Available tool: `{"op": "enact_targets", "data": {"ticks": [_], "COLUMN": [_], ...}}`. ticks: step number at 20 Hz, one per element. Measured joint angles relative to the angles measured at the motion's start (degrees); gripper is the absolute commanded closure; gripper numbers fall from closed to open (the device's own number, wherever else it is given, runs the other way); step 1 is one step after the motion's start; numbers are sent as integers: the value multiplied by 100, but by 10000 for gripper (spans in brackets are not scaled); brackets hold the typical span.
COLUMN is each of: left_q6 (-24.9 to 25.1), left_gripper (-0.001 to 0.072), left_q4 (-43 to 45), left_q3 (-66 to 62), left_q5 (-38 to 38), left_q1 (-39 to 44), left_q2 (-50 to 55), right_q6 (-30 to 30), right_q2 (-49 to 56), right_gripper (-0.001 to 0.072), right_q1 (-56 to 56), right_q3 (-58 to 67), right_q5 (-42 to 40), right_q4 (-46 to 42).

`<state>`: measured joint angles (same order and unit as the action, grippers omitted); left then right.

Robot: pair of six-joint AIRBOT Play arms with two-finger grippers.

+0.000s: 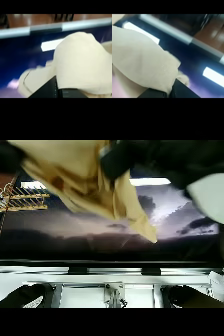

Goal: Fold the shirts.

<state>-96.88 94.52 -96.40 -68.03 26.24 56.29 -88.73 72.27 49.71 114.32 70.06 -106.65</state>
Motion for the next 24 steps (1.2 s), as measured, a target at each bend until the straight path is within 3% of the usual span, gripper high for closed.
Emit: {"op": "enact_targets", "data": {"ticks": [4,6,9,13,14,15,16,20,24], "left_q6": [-61,-236,-481,-909,-1113,-1314,-1539,-2234,-2227], "left_gripper": [661,661,661,661,661,661,661,661,661], "left_q4": [-186,-199,-245,-59,-35,-39,-96,-289,-391], "left_q3": [1978,2771,3392,3679,3709,3727,3748,3777,3783], "left_q5": [-514,-496,-229,496,826,1211,1659,3263,3773], "left_q1": [531,811,1062,975,883,807,728,457,286], "left_q2": [-4,-11,-15,13,52,109,179,496,669], "right_q6": [804,1185,1633,1823,1722,1600,1438,868,114], "right_q2": [494,616,706,752,758,772,796,866,876], "right_gripper": [638,638,639,637,607,461,262,235,235], "right_q1": [4,-26,-361,-1305,-1574,-1790,-2009,-2544,-2780], "right_q3": [-667,-1152,-1825,-2273,-2323,-2354,-2382,-2428,-2437], "right_q5": [1764,2199,2155,1325,1029,778,516,22,621], "right_q4": [1537,1856,1912,2192,2411,2645,2946,3735,3974]}}
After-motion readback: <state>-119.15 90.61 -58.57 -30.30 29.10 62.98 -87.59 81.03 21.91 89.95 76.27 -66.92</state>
